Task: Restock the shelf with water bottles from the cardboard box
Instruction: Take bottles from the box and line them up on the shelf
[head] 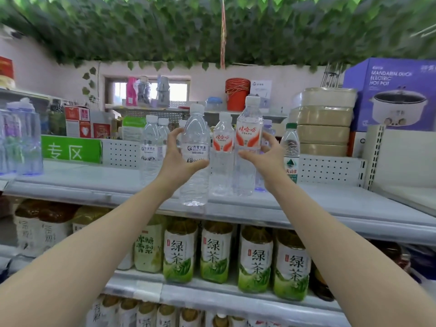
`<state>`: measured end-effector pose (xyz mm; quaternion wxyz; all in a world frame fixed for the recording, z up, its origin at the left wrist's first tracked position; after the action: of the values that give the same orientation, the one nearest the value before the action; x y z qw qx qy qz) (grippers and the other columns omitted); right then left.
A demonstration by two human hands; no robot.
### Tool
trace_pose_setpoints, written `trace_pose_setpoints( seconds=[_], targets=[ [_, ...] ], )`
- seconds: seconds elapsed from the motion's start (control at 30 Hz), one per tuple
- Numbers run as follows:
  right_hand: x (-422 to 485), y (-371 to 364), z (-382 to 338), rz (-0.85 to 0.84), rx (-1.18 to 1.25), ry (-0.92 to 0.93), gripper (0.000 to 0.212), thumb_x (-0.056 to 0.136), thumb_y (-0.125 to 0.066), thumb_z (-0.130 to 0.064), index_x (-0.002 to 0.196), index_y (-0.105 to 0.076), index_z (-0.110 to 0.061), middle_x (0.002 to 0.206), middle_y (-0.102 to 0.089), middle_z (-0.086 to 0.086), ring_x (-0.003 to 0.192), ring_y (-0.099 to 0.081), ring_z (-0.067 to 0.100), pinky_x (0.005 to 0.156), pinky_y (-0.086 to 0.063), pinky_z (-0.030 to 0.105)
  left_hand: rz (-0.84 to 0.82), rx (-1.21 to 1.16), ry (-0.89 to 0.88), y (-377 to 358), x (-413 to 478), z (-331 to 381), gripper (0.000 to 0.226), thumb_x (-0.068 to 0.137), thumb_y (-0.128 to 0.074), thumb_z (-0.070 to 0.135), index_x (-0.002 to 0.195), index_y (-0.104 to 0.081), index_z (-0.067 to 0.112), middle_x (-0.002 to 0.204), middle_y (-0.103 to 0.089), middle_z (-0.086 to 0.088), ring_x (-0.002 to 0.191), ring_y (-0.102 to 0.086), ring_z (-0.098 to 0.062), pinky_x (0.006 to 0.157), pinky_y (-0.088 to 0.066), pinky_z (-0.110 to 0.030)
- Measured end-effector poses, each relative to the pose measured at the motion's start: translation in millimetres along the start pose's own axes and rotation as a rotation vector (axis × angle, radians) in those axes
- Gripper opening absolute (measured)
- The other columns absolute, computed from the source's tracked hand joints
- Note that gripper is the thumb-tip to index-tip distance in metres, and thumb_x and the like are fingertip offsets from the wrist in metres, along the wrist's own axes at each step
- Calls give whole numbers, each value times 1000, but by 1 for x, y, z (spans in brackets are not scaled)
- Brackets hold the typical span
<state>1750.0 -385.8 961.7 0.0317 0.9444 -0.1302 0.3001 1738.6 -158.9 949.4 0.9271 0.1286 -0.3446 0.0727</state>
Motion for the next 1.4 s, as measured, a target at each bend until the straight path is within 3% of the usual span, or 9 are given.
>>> trace_pose_setpoints(
  seconds=[0.1,0.23,0.37,0.5,0.83,0.97,1.1,1.27,1.4],
  targets=[
    [14,-5,11,-8,-11,3,78,67,-83,-10,134,-43,-18,119,-62,3,111,-58,16,101,-44,39,9,-7,-5,2,10,-2,86,67,-83,22,126,-24,47,135,-45,-6,116,-51,-27,101,-42,-47],
    [25,-6,24,10,4,-15,79,68,-82,-8,136,-44,-16,120,-62,3,113,-57,16,103,-44,43,11,-62,-22,4,19,-8,84,72,-80,14,130,-24,39,129,-48,-4,102,-57,-14,78,-43,-20],
    [28,-6,40,35,12,-45,82,67,-82,-7,138,-42,-17,127,-58,5,121,-51,21,106,-39,48,13,-47,-3,4,22,-13,88,68,-83,18,129,-25,43,132,-48,-7,110,-55,-25,97,-45,-42],
    [31,-7,51,36,8,-86,82,68,-82,-10,139,-42,-20,124,-60,4,123,-49,20,107,-37,50,-6,-25,12,-1,22,-16,87,65,-84,21,124,-26,49,130,-49,-9,112,-55,-30,100,-42,-52],
    [40,-14,56,-19,56,-89,69,79,-71,-3,138,-40,-18,125,-59,4,111,-55,15,100,-41,38,-23,-85,-10,0,20,-22,84,72,-79,11,129,-25,42,120,-56,-5,97,-62,-14,79,-49,-25],
    [39,-16,57,-24,24,-75,66,81,-70,-6,138,-39,-18,126,-58,4,110,-51,13,102,-38,40,-32,-79,-5,3,18,-26,85,71,-80,14,129,-25,43,128,-51,-6,101,-60,-13,93,-48,-38],
    [36,-17,54,-28,-56,-54,69,84,-68,-10,143,-34,-18,130,-53,-1,110,-46,8,104,-36,41,-37,-60,5,4,11,-26,87,58,-84,36,120,-27,56,136,-47,-4,115,-54,-24,102,-42,-49],
    [32,-15,55,-57,-130,-56,73,83,-70,-11,144,-32,-21,135,-51,1,125,-47,20,108,-37,47,-57,-59,-1,4,9,-31,85,69,-81,14,127,-27,44,126,-54,-4,102,-61,-11,91,-50,-32],
    [26,-12,56,-49,-157,-76,76,81,-72,-12,144,-31,-21,138,-49,3,127,-46,22,107,-37,50,-55,-55,-13,8,7,-28,85,68,-83,16,125,-29,46,125,-54,-4,103,-59,-11,98,-45,-31]
  ],
)
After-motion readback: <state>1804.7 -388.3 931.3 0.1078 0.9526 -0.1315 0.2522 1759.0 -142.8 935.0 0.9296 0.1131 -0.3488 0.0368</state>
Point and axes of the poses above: each hand's wrist, its own x-axis towards the middle knuckle, its own y-axis out of the back of the hand, z = x × y, the point moved 7 cm from there along x, towards the middle knuckle
